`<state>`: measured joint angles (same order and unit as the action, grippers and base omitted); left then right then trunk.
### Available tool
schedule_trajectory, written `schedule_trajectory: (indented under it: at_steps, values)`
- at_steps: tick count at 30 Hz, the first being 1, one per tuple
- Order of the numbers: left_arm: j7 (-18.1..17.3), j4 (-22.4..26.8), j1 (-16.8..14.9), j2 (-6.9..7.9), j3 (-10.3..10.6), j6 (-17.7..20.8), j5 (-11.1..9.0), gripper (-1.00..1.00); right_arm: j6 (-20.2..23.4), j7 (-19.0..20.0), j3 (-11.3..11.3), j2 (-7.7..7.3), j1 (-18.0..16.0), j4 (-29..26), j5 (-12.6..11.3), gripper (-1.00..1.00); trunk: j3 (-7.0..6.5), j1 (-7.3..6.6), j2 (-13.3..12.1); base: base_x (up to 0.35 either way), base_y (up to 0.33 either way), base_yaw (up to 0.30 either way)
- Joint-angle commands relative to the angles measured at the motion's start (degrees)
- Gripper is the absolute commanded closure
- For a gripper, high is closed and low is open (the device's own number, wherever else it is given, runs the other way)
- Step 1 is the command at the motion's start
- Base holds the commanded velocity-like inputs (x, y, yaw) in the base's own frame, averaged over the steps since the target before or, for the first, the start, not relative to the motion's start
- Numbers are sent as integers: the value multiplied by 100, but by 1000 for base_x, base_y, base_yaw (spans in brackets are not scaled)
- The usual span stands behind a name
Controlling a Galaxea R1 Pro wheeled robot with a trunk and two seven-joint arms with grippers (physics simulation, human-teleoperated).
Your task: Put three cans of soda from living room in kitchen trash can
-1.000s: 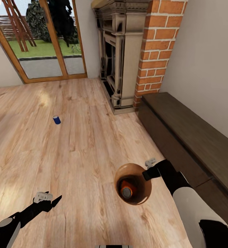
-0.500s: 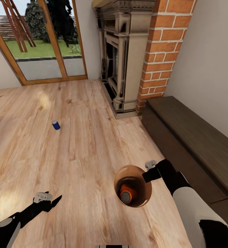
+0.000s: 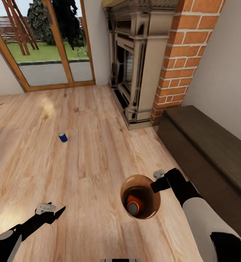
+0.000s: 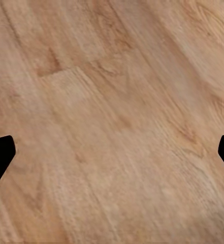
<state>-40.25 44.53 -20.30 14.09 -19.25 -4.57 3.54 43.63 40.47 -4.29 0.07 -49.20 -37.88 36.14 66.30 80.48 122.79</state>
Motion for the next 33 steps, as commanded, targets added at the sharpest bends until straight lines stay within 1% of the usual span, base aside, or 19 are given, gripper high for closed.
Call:
schedule_trajectory:
  at_steps: [1,20,26,33]
  values:
    - [0,-4,0,-1,0,0,2,-100,52,28,-5,5,-2,0,-124,100,3,0,0,261,227,84]
    - [0,-69,0,-3,0,-18,-2,-100,50,25,-2,11,-2,0,-125,100,99,0,0,264,222,133]
    - [0,-82,0,-3,0,-27,0,-100,49,23,-2,16,-2,0,-125,100,130,0,0,286,168,141]
    - [0,-84,0,-3,0,-121,6,-100,49,25,-2,18,-2,2,-125,100,167,0,0,292,142,141]
